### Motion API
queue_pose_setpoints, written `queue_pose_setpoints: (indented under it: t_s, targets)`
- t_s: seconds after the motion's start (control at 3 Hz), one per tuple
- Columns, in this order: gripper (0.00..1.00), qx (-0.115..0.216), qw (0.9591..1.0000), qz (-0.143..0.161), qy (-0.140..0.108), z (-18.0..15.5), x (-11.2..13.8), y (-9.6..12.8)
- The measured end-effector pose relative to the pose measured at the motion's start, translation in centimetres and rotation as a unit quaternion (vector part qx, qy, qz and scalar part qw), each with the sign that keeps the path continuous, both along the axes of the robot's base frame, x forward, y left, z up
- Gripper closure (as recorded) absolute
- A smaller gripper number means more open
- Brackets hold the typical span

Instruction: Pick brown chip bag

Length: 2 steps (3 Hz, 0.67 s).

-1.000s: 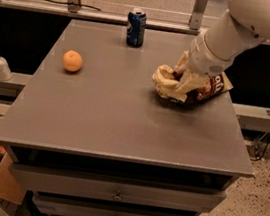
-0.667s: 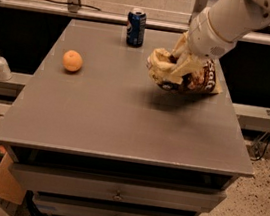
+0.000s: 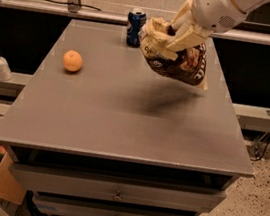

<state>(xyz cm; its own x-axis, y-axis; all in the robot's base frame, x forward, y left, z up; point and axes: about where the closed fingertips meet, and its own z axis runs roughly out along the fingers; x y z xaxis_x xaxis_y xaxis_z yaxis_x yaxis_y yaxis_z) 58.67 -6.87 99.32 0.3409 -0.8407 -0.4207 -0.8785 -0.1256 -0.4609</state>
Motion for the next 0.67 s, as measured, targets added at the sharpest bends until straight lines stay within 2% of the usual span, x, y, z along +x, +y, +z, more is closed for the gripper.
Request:
queue_pose_setpoints:
  t_s: [0.67]
  targets:
    - [1.00, 0.043, 0.9988, 0.020, -0.013, 4.5, -1.7, 0.8]
